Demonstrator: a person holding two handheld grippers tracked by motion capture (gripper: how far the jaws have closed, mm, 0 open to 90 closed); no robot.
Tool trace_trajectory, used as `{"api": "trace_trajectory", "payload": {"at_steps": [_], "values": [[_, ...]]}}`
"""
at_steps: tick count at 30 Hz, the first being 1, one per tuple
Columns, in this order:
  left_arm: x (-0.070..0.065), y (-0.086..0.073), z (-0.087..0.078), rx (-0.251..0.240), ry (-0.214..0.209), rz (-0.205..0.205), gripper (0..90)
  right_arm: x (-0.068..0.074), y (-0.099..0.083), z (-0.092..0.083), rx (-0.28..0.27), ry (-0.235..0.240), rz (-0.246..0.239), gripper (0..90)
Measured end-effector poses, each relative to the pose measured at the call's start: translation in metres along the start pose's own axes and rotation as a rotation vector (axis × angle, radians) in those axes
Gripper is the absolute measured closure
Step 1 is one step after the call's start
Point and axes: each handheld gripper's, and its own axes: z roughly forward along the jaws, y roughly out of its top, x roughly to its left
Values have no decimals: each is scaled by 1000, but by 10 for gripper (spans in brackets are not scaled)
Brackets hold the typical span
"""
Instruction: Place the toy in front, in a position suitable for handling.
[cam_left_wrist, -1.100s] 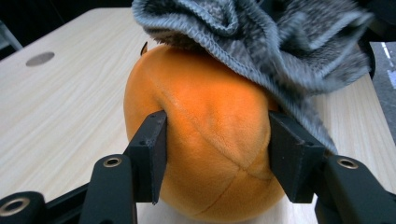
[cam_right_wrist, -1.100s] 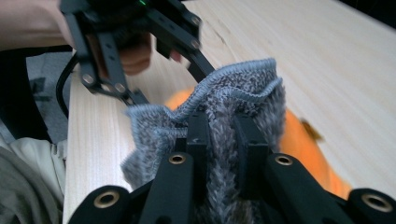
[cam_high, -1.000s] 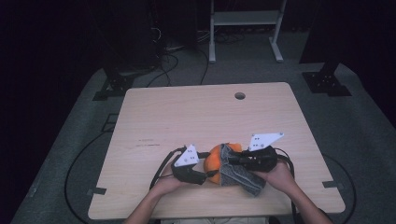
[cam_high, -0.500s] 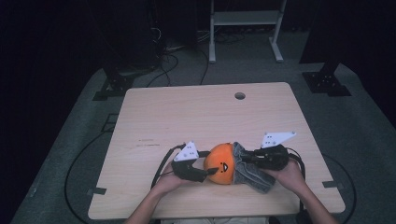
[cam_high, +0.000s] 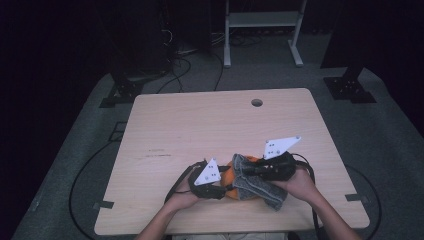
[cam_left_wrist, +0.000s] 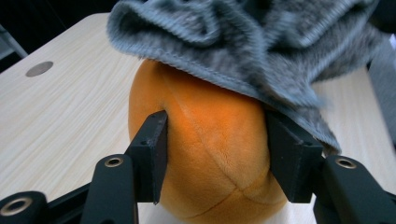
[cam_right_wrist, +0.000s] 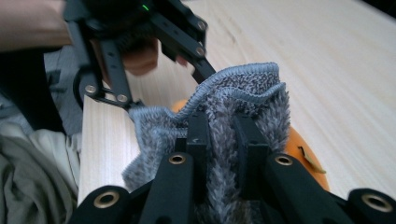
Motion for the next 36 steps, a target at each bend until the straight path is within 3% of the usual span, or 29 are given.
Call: {"api": "trace_trajectory", "payload": {"at_steps": [2, 7, 9, 11, 13, 16, 19, 22, 24, 29, 33, 36], "values": [[3, -4, -1, -3, -4, -20, 449, -8, -6, 0, -10, 2, 32, 779], [7, -6, -1, -20, -17, -64, 441, -21, -27, -12, -23, -46, 105, 779], [12, -4, 0, -29, -33, -138, 338, -20, -33, -15, -34, -50, 128, 780], [15, -1, 2, -40, -51, -228, 216, -11, -35, -13, -39, -55, 114, 780], [13, 0, 4, -47, -69, -254, 209, -2, -35, -9, -45, -31, 93, 780], [9, 0, 5, -37, -47, -197, 328, 4, -32, -12, -38, -36, 69, 780], [2, 2, 5, -23, -38, -97, 381, 8, -19, -14, -78, -5, 52, 780], [0, 1, 2, -8, -27, -61, 399, 10, -9, -5, -33, -9, 6, 780], [3, -3, 0, -6, -28, -74, 409, 3, -12, -3, -30, -11, 23, 781], [8, -8, -1, -14, -36, -98, 411, -15, -39, -14, -72, -33, 137, 782], [8, -7, 1, -14, -39, -93, 415, -17, -50, -23, -56, -58, 156, 781], [6, -6, 1, -18, -43, -69, 414, -11, -41, -25, -66, -54, 127, 782]]}}
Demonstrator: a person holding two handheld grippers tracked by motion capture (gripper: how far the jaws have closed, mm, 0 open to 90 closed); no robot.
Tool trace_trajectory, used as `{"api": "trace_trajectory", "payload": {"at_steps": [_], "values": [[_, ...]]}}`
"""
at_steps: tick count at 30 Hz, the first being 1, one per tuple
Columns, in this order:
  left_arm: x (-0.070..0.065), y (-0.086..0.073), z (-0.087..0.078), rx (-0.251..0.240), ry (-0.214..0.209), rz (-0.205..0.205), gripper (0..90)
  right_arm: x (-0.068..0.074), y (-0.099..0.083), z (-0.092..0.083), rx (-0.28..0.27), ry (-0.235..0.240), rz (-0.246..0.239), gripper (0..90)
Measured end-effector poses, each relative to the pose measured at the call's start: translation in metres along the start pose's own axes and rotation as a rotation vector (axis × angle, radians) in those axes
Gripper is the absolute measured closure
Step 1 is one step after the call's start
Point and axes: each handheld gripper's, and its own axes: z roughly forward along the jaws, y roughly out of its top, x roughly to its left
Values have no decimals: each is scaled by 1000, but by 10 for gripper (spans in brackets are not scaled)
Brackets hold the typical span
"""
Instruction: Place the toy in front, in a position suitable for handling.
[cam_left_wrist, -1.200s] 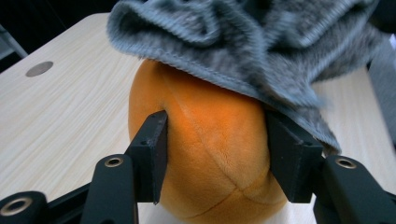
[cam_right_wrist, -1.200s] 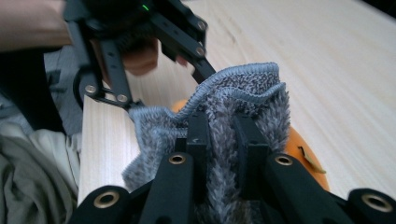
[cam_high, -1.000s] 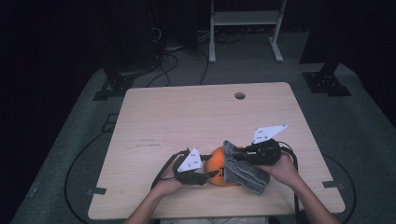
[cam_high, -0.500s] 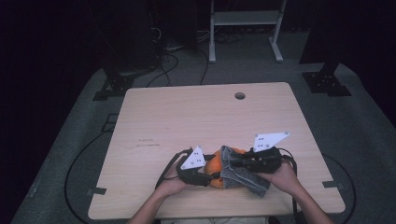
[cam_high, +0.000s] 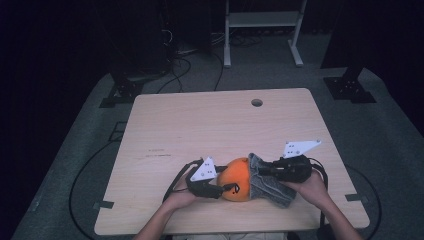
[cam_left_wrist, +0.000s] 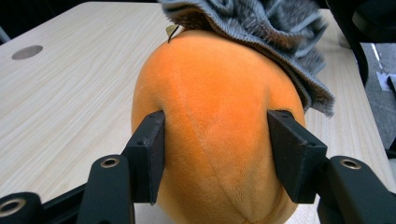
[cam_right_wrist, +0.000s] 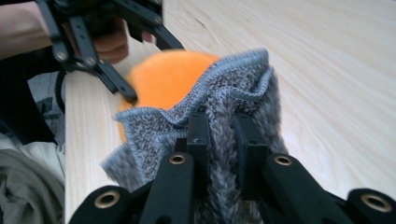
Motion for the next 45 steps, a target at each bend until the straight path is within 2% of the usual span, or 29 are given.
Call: {"api": "trace_trajectory", "payload": {"at_steps": [2, 4, 6, 10, 13, 15, 16, 17, 19, 21, 23, 25, 28, 32, 35, 37, 38, 41, 43, 45], "values": [[-1, 0, -1, -1, -2, 12, 414, 5, 8, 3, -18, 23, -23, 781], [0, -2, -2, 5, -3, 7, 414, 7, 13, 8, -10, 15, -44, 781], [3, -4, -4, 14, -4, -1, 414, 1, 9, 11, -18, 16, -25, 782], [9, -7, -5, 22, -11, -39, 413, -10, -7, 11, -18, -34, 21, 781], [10, -8, -5, 31, -16, -37, 412, -8, -9, 6, -28, -37, 31, 781], [12, -8, -7, 38, -27, -58, 395, -1, -4, 6, -35, -22, 5, 781], [14, -6, -9, 55, -36, -77, 360, 3, 0, 9, -24, -23, -16, 781], [16, -4, -11, 63, -24, -89, 307, 7, 2, 12, -9, -30, -43, 781], [19, -1, -15, 32, -17, -126, 236, 14, 6, 21, 14, -52, -94, 781], [21, 0, -14, -8, -38, -167, 236, 14, 7, 25, 2, -47, -98, 782], [20, -1, -11, -8, -38, -171, 253, 10, 6, 25, -20, -37, -71, 782], [19, -4, -8, -12, -33, -176, 314, 6, 0, 23, -36, -33, -34, 782], [17, -4, -7, 2, -28, -161, 332, 0, -14, 17, -64, -9, 31, 782], [18, -6, -8, 7, -28, -168, 332, 3, -31, 11, -53, 3, 75, 781], [17, -7, -8, 8, -22, -168, 331, 6, -40, 8, -16, 8, 85, 780], [17, -7, -8, 8, -21, -155, 332, 7, -42, 6, 14, -1, 72, 779], [17, -7, -7, 7, -22, -153, 334, 7, -40, 3, 11, -11, 64, 778], [16, -7, -6, 3, -26, -146, 339, 6, -22, -5, -73, -19, 50, 778], [16, -7, -7, 7, -24, -141, 340, 4, -7, -2, -93, -27, 29, 777], [16, -7, -8, 14, -23, -139, 341, 0, 1, 6, -95, -14, 30, 778]]}}
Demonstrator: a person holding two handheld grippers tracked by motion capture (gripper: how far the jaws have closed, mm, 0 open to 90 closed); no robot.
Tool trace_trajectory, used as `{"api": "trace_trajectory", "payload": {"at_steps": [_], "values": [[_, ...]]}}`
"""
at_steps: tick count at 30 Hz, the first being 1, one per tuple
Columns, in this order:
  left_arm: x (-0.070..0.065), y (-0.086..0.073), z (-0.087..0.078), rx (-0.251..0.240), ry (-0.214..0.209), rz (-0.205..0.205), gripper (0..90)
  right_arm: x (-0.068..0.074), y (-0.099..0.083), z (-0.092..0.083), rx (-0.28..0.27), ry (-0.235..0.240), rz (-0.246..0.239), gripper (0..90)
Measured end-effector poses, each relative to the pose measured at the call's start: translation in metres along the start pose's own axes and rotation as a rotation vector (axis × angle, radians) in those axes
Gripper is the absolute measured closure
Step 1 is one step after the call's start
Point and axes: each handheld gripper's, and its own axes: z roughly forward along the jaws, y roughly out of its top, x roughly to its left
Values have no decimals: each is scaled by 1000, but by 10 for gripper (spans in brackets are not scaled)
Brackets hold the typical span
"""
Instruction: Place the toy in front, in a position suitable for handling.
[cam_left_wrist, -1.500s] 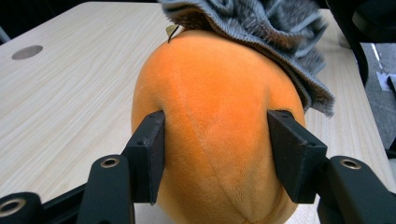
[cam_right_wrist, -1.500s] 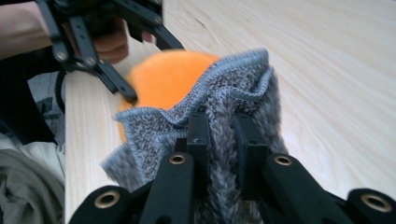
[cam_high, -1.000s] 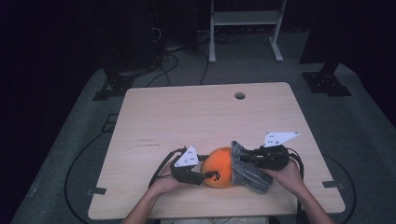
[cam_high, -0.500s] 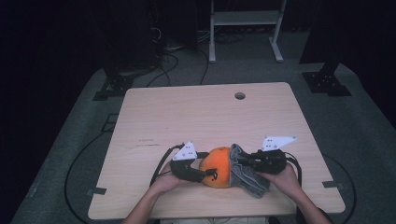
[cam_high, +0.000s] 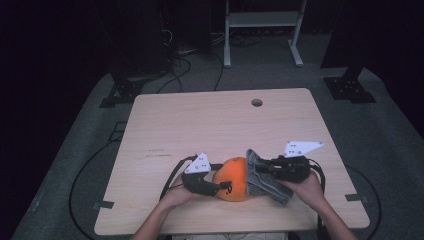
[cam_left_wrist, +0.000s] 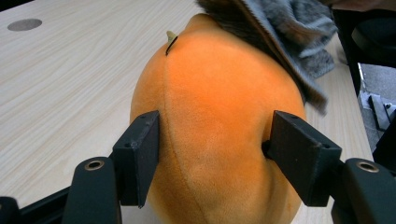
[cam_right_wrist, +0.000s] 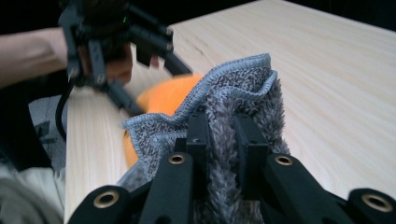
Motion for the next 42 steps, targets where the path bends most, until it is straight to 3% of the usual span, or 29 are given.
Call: {"api": "trace_trajectory", "payload": {"at_steps": [2, 5, 6, 9, 15, 19, 21, 23, 26, 29, 32, 33, 37, 40, 42], "values": [[2, -2, -1, 3, 2, -8, 342, -2, 0, 10, 14, 10, 6, 778], [4, -6, -2, -7, 2, -23, 341, -4, -10, 14, -5, 35, 53, 779], [4, -7, -1, 13, 25, -15, 348, -4, -14, 12, -11, 36, 66, 778], [9, -10, -1, 4, 4, -51, 342, -2, -25, 8, 11, 25, 77, 778], [6, -7, -1, 10, 8, -27, 343, 7, -45, -3, 93, 47, 83, 777], [6, -6, 0, 6, 3, -28, 352, 6, -31, -11, 36, 36, 65, 777], [6, -6, 1, -1, -7, -18, 363, 0, -17, -8, -8, 21, 57, 778], [6, -4, 1, 0, -8, -13, 369, -10, -6, -1, -54, 28, 81, 779], [6, -3, 0, -6, -8, -24, 351, -16, -2, 18, 13, 22, 72, 781], [8, 0, -2, -25, -58, -102, 233, -11, -10, 19, 14, 29, 80, 783], [8, 4, 4, -3, -135, -225, 106, -3, -17, 10, 9, 34, 78, 782], [7, 6, 7, 9, -132, -230, 92, 1, -20, 8, 10, 34, 71, 782], [-2, 13, 18, 73, -63, -169, 119, 12, -26, 1, 13, 30, 47, 782], [-6, 17, 16, 42, -13, -92, 343, 14, -30, -3, -9, 25, 64, 782], [-8, 20, 15, 2, 3, -40, 404, 13, -29, -7, -25, 33, 83, 782]]}}
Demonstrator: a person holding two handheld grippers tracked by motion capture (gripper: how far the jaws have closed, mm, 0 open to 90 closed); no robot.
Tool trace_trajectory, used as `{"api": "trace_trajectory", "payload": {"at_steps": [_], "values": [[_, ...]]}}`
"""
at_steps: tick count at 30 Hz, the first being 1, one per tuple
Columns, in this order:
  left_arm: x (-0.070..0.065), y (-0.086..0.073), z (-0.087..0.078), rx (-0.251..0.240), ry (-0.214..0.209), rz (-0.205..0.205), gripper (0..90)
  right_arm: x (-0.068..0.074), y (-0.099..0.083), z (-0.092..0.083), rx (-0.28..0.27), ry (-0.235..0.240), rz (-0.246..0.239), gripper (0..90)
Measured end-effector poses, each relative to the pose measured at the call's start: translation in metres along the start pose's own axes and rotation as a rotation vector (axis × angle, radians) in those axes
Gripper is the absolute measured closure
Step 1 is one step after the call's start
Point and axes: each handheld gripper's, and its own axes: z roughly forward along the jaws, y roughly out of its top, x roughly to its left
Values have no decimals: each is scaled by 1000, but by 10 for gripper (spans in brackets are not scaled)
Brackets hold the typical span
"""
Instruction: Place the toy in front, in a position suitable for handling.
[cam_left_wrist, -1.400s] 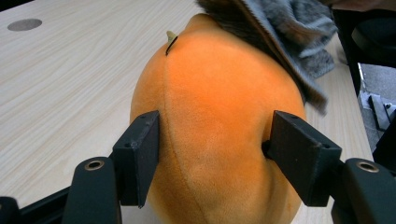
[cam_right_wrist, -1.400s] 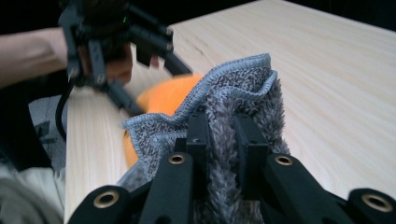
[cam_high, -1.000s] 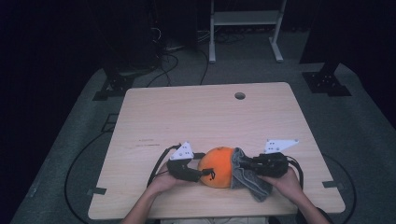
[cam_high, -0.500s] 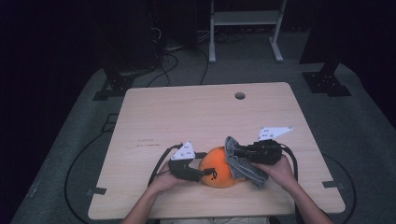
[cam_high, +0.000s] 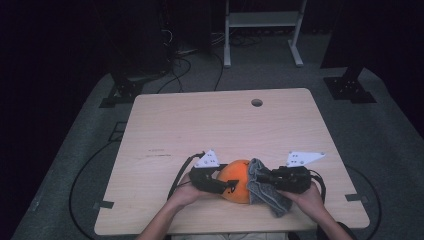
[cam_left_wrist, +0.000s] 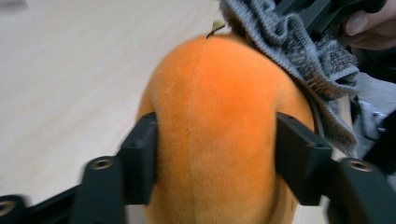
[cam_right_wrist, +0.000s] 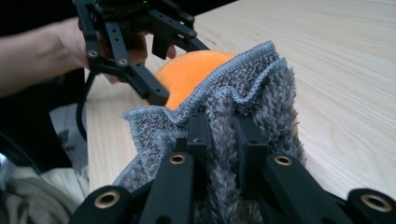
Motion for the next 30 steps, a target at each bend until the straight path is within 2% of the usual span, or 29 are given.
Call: {"api": "trace_trajectory", "payload": {"at_steps": [2, 4, 5, 7, 9, 10, 11, 12, 14, 15, 16, 18, 19, 20, 21, 23, 25, 28, 30], "values": [[-1, 3, -1, -37, 28, 56, 429, -2, 5, -4, -5, -1, -4, 782], [-1, 7, -2, -56, 70, 137, 442, -5, 12, -9, -42, 8, 1, 781], [0, 9, -2, -68, 85, 156, 444, -8, 16, -11, -64, 8, 4, 781], [4, 11, -2, -75, 82, 181, 444, -14, 24, -12, -82, 2, 10, 781], [7, 10, -1, -51, 74, 200, 440, -21, 29, -9, -66, -28, 1, 780], [8, 7, 0, -32, 66, 197, 430, -25, 29, -6, -47, -43, 0, 781], [10, 4, 0, -32, 55, 182, 410, -29, 28, -2, -32, -50, 9, 781], [12, 2, -1, -35, 44, 149, 370, -31, 27, 3, -10, -41, 17, 781], [18, 0, -4, -50, 35, 43, 216, -29, 22, 11, 2, -22, 21, 781], [21, -1, -6, -61, 13, -11, 167, -26, 20, 14, 6, -13, 15, 781], [24, -2, -7, -51, -1, -51, 129, -21, 20, 17, 13, -6, 2, 781], [28, -5, -4, 1, -22, -102, 77, -11, 20, 19, 17, -11, -42, 782], [29, -8, -3, 21, -41, -116, 74, -5, 20, 19, 27, -13, -62, 781], [29, -10, -1, 21, -43, -122, 81, -1, 19, 19, 36, -18, -80, 782], [27, -12, -3, 9, -33, -110, 138, 3, 18, 19, 40, -22, -94, 781], [23, -13, -4, -8, -7, -62, 289, 6, 15, 18, 47, -36, -112, 781], [19, -11, -6, -39, 14, -7, 383, 6, 16, 14, 42, -39, -107, 782], [15, -6, -10, -101, 65, 89, 421, 9, 26, 7, 28, -52, -137, 782], [15, -5, -9, -120, 75, 118, 421, 11, 33, 4, -1, -60, -152, 782]]}}
